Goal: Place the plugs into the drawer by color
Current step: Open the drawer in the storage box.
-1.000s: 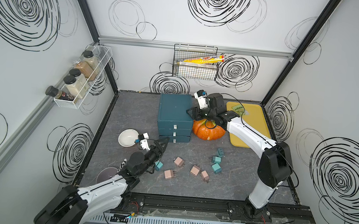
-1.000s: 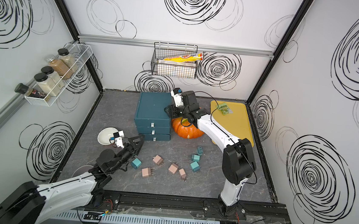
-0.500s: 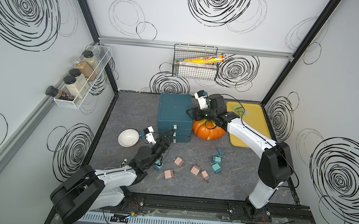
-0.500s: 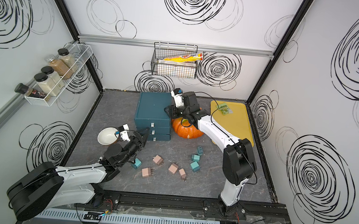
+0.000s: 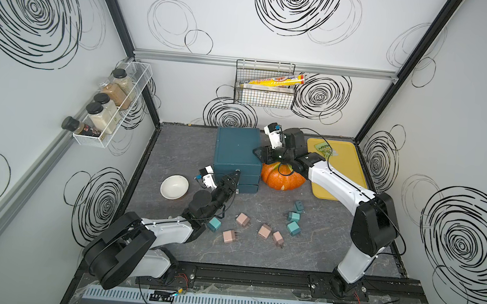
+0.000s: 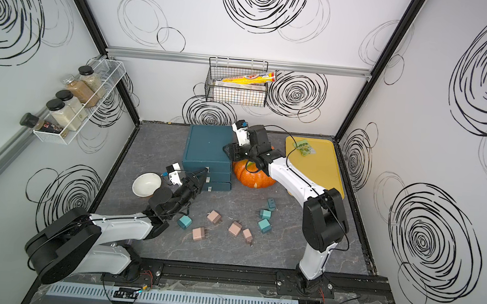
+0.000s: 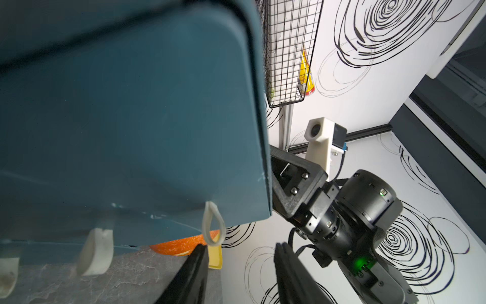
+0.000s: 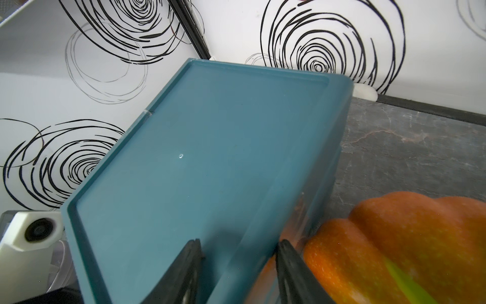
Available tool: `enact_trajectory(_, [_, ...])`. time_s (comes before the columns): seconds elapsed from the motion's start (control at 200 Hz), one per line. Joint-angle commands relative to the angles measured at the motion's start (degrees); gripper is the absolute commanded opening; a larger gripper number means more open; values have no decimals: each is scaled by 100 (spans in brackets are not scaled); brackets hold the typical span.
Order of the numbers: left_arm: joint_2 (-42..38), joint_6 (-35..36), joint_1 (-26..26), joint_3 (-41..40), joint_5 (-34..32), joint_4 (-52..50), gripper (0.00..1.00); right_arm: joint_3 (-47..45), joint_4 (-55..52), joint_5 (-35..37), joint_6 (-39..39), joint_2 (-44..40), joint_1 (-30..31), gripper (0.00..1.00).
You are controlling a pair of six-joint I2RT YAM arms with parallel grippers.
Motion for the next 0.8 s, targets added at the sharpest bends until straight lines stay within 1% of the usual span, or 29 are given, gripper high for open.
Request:
enact_trajectory(0.0, [146,-22,129,53,200,322,46,-283,-451,-7,-199,77,31,50])
enact_trajectory(0.06, [194,24,128,134,252,280,43,-266,-453,-27,-200,100,31,50])
enact_trajectory(0.215, [234,124,136,329,294,4,44,-272,-459,-23,-219,113,23,50])
enact_trajectory(0.315, [350,146,139,406,383,5,42,-299,-446,1,-220,87,16,49])
enact_trajectory(0.375, [437,127,163,424,440,58,36,-316,-448,8,-216,86,14,49])
enact_trajectory(0.461, [544,110,192,415,483,146,17,-324,-427,-10,-211,81,14,49])
enact_trajectory(0.531, [602,108,240,424,576,186,10,-328,-424,-8,-210,85,14,49])
enact_trajectory(0.581, [603,138,253,387,606,247,0,-335,-424,-16,-212,85,14,50])
enact_trajectory(0.796, [214,282,124,164,634,24,0,-319,-416,-11,-204,177,14,49])
